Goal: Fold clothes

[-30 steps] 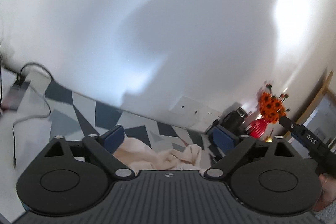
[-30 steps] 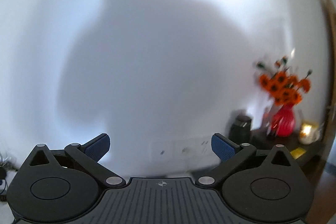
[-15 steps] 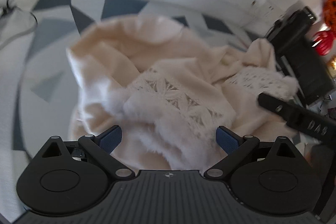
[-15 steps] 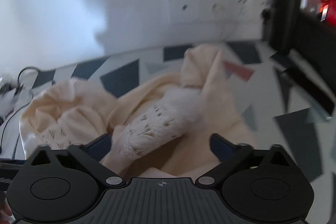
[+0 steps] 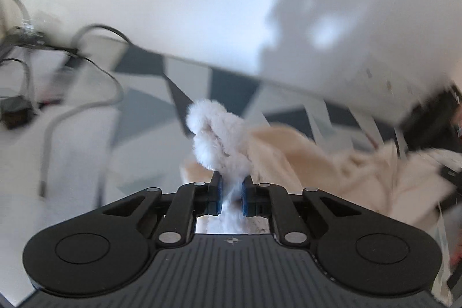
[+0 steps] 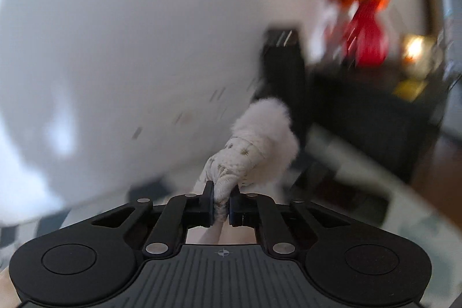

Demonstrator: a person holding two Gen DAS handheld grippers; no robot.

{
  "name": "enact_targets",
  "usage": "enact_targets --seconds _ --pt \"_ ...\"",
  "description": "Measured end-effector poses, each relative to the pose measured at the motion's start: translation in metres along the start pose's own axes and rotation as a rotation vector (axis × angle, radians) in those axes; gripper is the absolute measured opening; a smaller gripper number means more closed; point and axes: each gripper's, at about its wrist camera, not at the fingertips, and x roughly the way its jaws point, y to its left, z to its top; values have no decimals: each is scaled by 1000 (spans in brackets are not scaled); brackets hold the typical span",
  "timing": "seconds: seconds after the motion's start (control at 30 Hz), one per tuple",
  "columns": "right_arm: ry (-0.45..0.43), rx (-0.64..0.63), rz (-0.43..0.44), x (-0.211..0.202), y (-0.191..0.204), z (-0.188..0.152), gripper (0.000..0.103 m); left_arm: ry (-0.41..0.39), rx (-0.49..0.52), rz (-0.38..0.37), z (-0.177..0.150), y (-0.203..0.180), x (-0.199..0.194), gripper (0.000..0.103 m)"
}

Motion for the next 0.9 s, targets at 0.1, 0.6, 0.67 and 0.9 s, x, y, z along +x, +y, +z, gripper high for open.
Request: enact_targets --seconds 0.1,0.6,0.67,0.9 --pt "62 -75 68 -4 -4 2 8 15 7 14 -5 13 -7 12" --pt "545 -405 609 -59 74 -130 9 336 211 -218 -99 -21 -17 12" --pt "559 -433 603 -61 85 -138 9 355 200 -209 -103 -22 -10 12" --pt "587 -427 567 -48 85 -140 9 378 149 -192 -113 -12 -4 13"
